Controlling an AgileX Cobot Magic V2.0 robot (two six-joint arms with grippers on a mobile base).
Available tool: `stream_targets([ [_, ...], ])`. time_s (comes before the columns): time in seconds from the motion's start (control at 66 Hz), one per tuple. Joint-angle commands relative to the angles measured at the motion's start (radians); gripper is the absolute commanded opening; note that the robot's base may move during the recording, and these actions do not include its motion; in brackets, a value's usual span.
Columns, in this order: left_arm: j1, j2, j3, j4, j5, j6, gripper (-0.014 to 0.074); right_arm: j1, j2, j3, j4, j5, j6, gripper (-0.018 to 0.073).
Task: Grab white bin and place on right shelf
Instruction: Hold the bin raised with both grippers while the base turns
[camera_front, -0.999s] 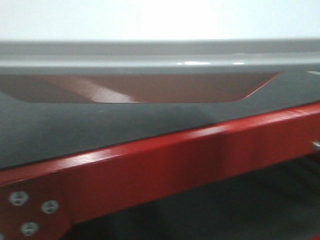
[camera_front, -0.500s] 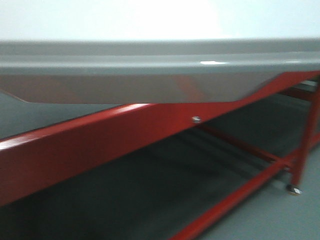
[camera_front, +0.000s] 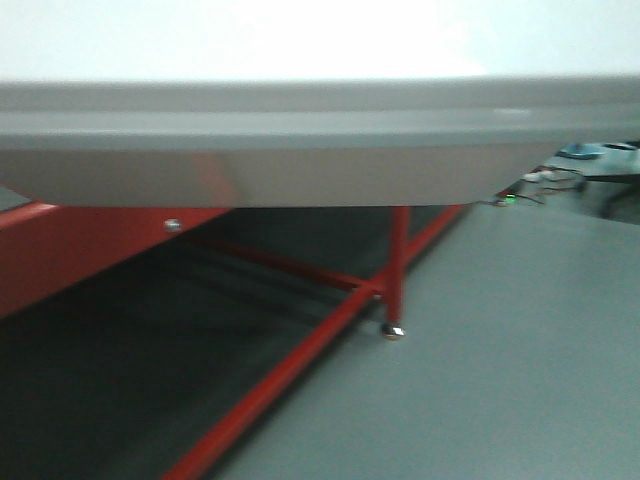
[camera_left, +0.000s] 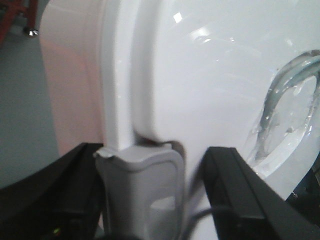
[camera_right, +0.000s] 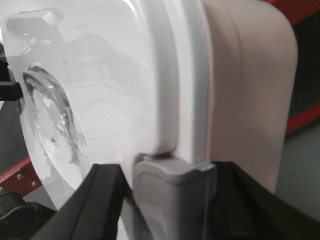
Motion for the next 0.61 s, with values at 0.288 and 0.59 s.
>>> stream_targets([
  [0.288, -0.014, -0.015, -0.028, -0.161, 0.131, 0.014, 0.0283, 0.007, -0.017, -0.032, 0.195, 0.125, -0.004, 0.0423],
  [0.59, -0.014, -0.015, -0.028, -0.161, 0.131, 0.014, 0.0283, 0.007, -0.017, -0.032, 0.195, 0.125, -0.004, 0.0423],
])
